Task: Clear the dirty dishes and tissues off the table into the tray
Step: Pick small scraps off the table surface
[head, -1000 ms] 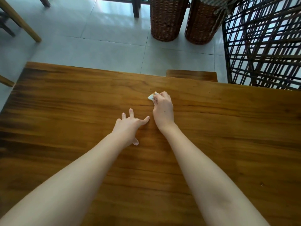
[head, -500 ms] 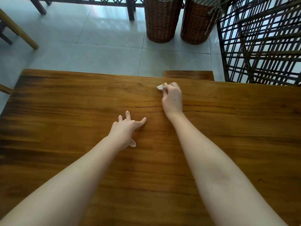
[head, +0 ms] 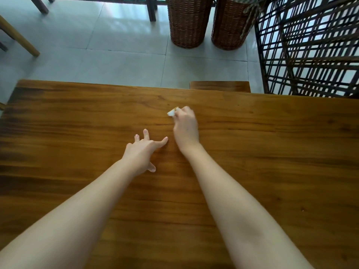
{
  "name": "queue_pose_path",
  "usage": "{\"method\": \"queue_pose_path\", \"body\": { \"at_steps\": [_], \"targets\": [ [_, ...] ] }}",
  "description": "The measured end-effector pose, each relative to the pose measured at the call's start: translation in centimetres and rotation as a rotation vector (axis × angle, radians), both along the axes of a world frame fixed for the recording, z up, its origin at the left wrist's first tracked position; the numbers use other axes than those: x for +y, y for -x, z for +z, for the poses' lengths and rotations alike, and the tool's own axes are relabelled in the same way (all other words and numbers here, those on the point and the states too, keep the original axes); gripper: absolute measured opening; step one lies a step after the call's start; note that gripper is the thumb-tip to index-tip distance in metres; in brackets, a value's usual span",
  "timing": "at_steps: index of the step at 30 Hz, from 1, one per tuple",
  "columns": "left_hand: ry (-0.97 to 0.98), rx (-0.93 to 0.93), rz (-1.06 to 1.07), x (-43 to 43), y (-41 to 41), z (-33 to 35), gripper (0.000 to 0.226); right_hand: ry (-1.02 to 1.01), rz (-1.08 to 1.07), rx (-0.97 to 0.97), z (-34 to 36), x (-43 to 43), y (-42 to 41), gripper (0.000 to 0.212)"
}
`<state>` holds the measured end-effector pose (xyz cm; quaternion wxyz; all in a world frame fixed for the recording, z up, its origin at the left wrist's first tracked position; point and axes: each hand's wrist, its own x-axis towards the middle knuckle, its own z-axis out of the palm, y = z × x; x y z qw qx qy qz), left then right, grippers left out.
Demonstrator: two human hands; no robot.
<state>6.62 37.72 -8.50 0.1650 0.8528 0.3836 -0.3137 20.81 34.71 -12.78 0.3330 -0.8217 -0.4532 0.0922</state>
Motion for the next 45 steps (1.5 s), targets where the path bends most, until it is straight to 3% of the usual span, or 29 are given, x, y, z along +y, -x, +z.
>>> {"method": "queue_pose_path", "body": {
  "at_steps": [4,8,19,23,25,28,34,37,40,45],
  "targets": [
    [-0.015,-0.011,0.009,-0.1,0.1,0.0,0.111,0.001,0.119,0.007,-0.2,-0.7,1.7,0.019],
    [-0.012,-0.007,0.006,-0.2,-0.1,0.0,0.111,-0.003,0.075,-0.020,-0.1,-2.8,-1.2,0.019],
    [0.049,-0.037,-0.061,-0.3,0.6,1.1,0.104,0.028,-0.402,0.002,-0.3,-11.3,-8.5,0.019],
    [0.056,-0.048,-0.064,-0.2,0.5,1.0,0.103,-0.048,-0.829,0.150,0.7,-11.6,-13.2,0.021],
    [0.055,-0.046,-0.059,-0.2,0.4,0.8,0.104,-0.064,-0.942,0.229,1.2,-10.7,-14.8,0.022],
    [0.060,-0.044,-0.061,0.0,0.2,0.6,0.106,-0.037,-0.866,0.261,1.8,-7.1,-13.5,0.024],
    [0.067,-0.029,-0.065,0.2,-0.2,0.6,0.108,0.032,-0.341,0.140,1.1,0.1,-5.7,0.021],
    [0.059,-0.035,-0.071,0.1,0.0,0.5,0.108,0.041,-0.280,0.126,0.8,0.0,-5.7,0.022],
    [0.056,-0.039,-0.078,0.2,0.0,0.3,0.109,0.056,-0.335,0.090,0.7,-1.9,-8.1,0.021],
    [0.055,-0.039,-0.069,0.1,0.0,0.1,0.109,0.041,-0.656,0.059,0.5,-6.4,-12.2,0.023]
  ]
}}
